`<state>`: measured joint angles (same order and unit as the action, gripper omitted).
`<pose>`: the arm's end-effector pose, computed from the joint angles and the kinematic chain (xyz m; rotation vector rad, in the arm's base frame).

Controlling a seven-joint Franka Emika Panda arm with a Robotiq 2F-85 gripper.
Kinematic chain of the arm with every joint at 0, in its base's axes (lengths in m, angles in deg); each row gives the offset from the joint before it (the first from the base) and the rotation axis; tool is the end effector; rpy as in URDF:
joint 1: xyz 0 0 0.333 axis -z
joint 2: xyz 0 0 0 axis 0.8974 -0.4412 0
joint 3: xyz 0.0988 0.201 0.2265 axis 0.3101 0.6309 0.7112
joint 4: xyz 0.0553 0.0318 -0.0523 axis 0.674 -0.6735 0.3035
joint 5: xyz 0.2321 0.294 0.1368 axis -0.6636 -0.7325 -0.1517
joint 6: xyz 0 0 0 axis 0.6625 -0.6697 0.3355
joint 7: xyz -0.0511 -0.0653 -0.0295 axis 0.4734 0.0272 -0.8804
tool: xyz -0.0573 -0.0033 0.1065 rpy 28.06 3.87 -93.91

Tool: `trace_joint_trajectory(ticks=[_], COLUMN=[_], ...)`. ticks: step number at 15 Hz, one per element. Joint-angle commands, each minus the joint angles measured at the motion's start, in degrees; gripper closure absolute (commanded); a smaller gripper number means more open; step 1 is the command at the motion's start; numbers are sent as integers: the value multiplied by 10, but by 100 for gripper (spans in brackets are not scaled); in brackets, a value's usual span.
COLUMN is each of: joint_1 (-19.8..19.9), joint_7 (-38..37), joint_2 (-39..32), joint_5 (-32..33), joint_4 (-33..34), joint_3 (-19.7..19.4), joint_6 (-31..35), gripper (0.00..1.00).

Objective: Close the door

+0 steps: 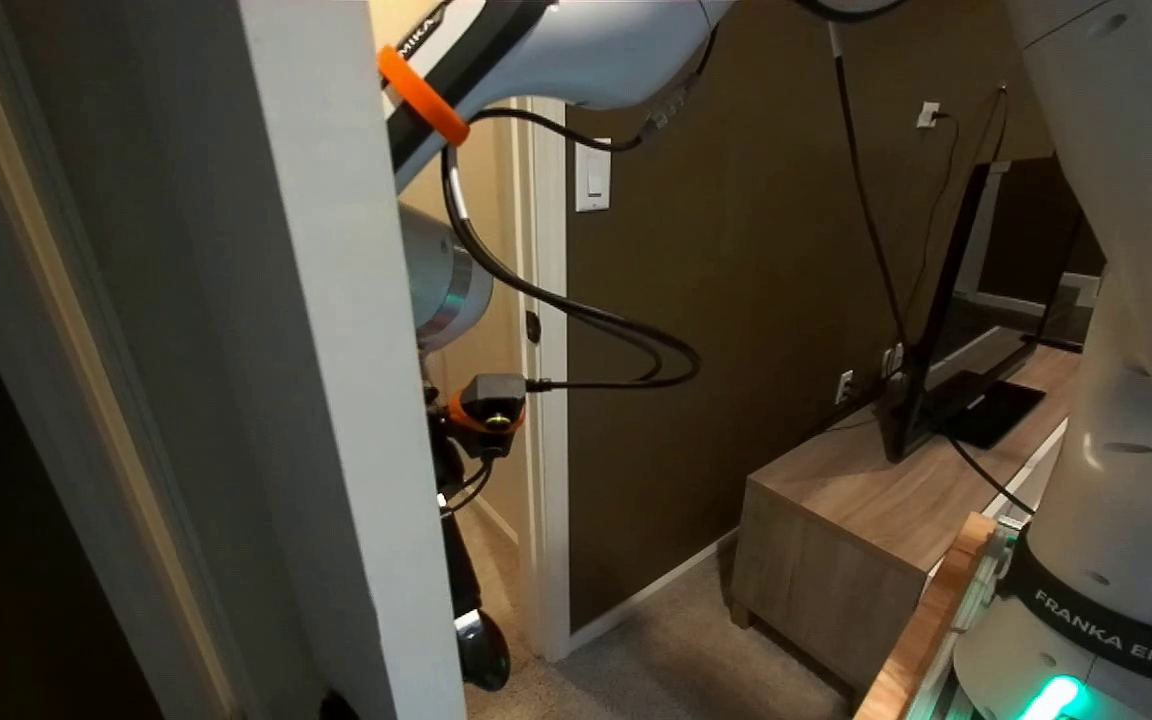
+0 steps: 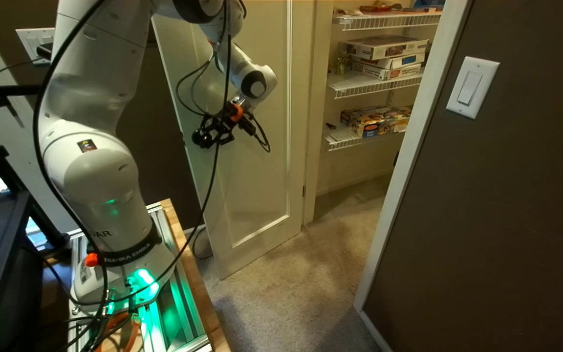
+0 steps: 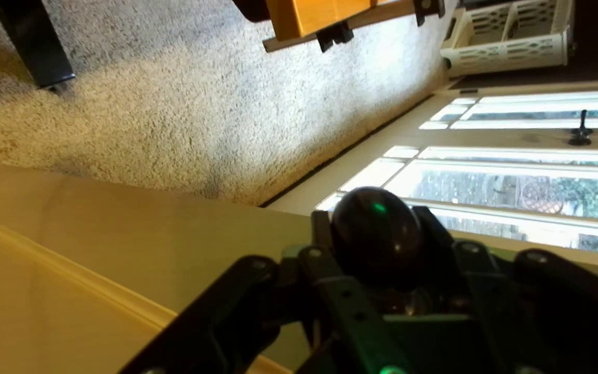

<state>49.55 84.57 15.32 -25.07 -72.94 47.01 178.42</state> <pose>0.4101 0.3468 0.1986 -1.9442 -1.4162 0.8105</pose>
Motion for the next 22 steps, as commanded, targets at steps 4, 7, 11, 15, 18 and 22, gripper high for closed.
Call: trace_joint_trajectory(ticks=[4,7,11,15,18,22], joint_1=[-3,13,21,27,26,0], joint_7=[-93,36,47,76,91,98], joint_2=[-10,-20,-27,-21,-12,6], joint_5=[1,20,-3,-7,6,112], joint_4=[13,25,30,38,38,38], joint_3=[-19,7,10,12,8,-12], joint_6=[-35,-58,-117,-173,-207,-174], gripper=[84,84,33,6,0,0])
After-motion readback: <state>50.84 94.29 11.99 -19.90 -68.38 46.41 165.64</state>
